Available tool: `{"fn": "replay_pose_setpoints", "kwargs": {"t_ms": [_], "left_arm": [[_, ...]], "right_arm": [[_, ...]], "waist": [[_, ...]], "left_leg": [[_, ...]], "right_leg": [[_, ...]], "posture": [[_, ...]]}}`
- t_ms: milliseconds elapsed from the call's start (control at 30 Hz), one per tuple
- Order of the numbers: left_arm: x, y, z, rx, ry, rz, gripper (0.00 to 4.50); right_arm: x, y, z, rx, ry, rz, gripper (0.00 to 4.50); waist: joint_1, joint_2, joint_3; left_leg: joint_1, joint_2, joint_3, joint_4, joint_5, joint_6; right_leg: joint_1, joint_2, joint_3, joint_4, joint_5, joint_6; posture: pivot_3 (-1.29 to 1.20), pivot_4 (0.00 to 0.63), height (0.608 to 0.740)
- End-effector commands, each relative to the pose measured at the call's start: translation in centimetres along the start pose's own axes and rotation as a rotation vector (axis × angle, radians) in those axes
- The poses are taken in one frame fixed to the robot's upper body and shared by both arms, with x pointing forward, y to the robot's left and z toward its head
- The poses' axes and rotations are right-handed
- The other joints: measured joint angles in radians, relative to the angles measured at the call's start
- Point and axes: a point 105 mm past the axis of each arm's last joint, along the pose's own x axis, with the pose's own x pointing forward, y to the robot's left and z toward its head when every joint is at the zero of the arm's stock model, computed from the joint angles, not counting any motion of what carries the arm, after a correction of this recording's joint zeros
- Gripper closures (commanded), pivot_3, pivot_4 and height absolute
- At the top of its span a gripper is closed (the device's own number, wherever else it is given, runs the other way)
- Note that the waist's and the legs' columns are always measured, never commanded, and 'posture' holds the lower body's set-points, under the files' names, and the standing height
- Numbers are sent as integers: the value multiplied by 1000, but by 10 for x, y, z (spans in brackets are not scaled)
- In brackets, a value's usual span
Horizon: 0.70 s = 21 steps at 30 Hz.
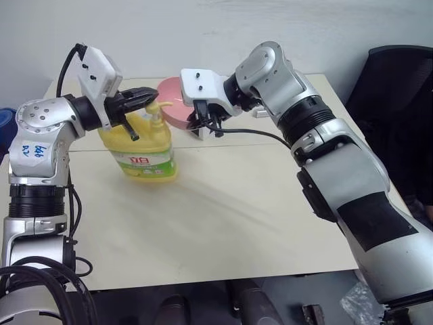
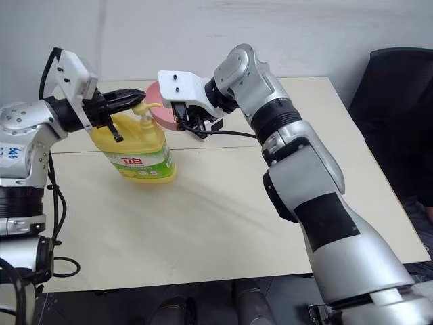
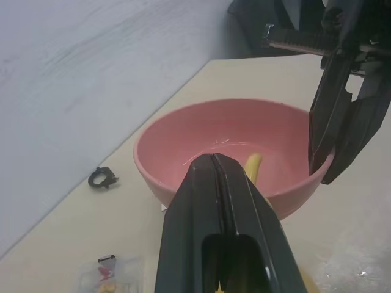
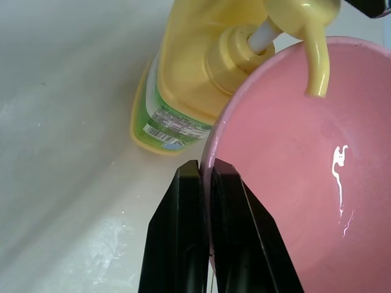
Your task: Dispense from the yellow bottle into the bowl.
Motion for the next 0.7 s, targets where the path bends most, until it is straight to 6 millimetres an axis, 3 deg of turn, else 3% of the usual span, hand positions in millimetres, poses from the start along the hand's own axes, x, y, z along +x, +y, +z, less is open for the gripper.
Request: {"fn": "replay_pose_setpoints", "kwargs": {"t_ms": [33,700], "left_arm": [[8,-19,-36,47,145,-73,4494],[16,-55,-93,244,328,-211,4494]], "right_arm": [[-5,-5,23,-71,-42,-3,4500],[0,-1,27,-69,-58,34,4500]], "waist": [[1,0,0],[1,10,-7]], "left_leg": [[0,0,0,0,0,0],[4,-1,0,2,-1,2]], "right_leg": [[0,0,0,0,0,0],[4,0,0,2,0,0]], "posture": [[0,150,740],[0,150,740]]}}
